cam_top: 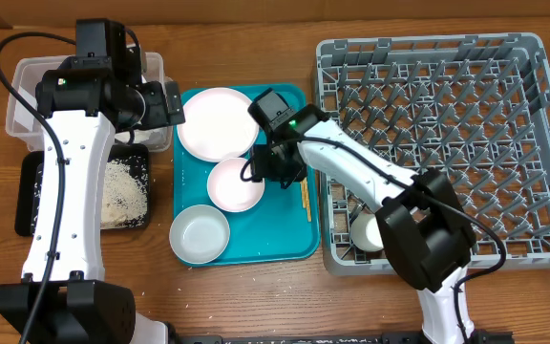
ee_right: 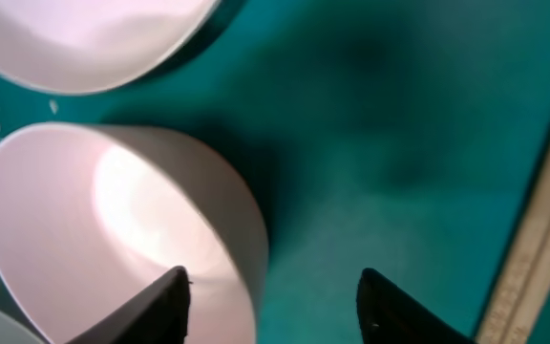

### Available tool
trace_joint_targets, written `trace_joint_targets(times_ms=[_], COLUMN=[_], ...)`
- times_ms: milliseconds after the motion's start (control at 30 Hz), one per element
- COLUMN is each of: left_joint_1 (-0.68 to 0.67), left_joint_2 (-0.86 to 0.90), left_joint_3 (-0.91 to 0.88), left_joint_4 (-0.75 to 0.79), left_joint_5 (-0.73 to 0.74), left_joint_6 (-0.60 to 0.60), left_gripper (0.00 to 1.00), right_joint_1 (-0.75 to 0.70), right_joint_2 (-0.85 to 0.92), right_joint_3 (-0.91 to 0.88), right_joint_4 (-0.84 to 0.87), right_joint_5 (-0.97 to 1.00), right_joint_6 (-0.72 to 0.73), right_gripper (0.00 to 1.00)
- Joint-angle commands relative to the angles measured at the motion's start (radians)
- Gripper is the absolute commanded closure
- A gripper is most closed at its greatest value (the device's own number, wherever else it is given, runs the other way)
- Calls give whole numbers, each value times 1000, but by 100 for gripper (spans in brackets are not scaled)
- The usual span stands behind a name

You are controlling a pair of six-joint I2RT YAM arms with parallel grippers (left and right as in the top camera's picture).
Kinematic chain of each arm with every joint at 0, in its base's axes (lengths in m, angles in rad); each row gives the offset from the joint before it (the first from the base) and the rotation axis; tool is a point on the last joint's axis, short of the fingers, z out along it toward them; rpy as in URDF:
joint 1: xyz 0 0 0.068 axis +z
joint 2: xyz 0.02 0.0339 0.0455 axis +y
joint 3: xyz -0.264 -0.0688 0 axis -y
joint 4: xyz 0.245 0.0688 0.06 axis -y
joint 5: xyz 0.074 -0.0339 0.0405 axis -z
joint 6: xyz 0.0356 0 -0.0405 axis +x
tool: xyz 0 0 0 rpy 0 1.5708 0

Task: Sort waste into correct bins and load items into the dishwasher
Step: 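Reach the right gripper to the pink bowl and grasp its rim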

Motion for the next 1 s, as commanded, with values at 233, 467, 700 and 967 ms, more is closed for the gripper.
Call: trace_joint_targets(times_ms=[233,467,700,967], left_joint_1=[92,97,96,96], left_joint_2=[-10,-10,-10,-10], left_joint_3=[16,16,16,16], left_joint_4=[33,21,21,22], left_joint_5=[-14,-14,-14,-14], left_joint_6=[-66,-65,-65,-65], left_gripper=[0,0,0,0], right_joint_1=[5,5,5,-68], right_joint_2=[40,41,52,8], right_joint_3=[13,13,14,188], right_joint_4=[24,27,26,-165], right_joint_5=[-26,-25,-26,27], right_joint_6=[2,2,14,8], right_gripper=[66,89,96,96])
